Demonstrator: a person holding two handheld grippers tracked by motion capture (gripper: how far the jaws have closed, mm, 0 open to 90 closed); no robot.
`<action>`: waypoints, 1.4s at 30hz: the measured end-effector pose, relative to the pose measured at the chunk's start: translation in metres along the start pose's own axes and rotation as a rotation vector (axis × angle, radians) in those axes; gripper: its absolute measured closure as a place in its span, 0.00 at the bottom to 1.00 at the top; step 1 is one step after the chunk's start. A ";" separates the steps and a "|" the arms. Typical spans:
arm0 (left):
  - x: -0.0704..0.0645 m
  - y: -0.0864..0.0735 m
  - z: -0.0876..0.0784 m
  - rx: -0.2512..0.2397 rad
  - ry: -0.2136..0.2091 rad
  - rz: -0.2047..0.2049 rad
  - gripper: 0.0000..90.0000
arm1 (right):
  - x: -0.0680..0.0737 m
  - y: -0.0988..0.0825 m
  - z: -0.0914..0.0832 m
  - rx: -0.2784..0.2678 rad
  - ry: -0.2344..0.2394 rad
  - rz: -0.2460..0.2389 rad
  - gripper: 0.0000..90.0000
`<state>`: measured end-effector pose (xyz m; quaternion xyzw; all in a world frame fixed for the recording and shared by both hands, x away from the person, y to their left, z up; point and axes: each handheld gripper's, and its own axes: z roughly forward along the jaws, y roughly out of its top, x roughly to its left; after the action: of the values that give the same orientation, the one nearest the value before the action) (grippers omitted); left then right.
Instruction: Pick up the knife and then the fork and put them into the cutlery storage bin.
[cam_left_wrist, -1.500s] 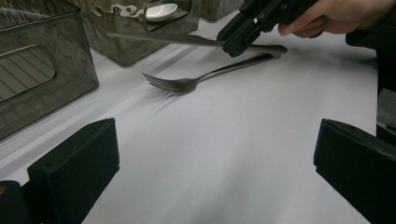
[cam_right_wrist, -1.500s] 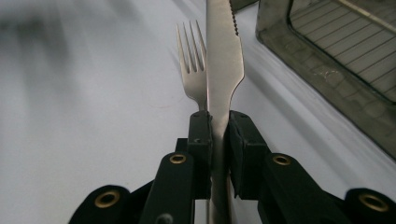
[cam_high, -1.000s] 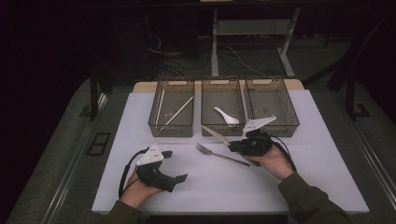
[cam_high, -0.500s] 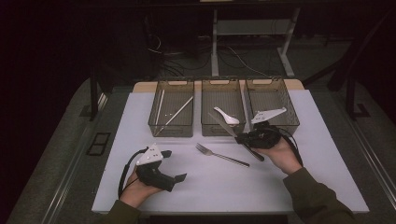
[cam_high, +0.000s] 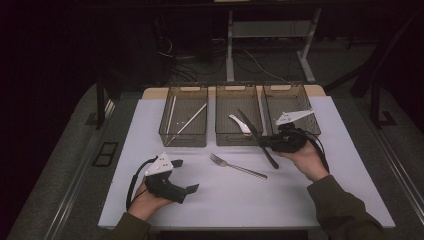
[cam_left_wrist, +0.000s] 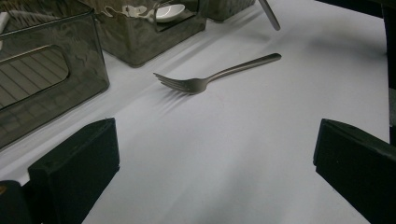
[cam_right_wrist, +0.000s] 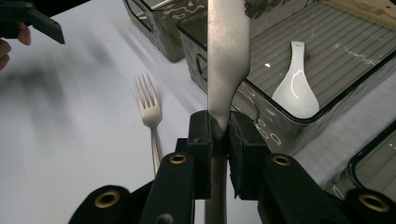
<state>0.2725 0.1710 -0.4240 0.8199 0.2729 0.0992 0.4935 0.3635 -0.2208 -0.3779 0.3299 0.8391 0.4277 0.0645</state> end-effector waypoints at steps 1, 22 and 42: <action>0.000 0.000 0.000 -0.001 -0.001 0.002 0.00 | -0.001 0.000 0.000 -0.002 0.001 0.002 0.88; -0.002 0.001 -0.001 -0.006 -0.002 0.000 0.00 | -0.024 0.024 -0.041 -0.074 -0.086 0.027 0.88; -0.002 0.001 -0.001 -0.006 -0.003 -0.001 0.00 | -0.090 0.054 -0.054 -0.097 -0.253 0.108 0.88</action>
<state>0.2706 0.1703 -0.4228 0.8184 0.2723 0.0983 0.4964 0.4388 -0.2896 -0.3181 0.4221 0.7837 0.4257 0.1626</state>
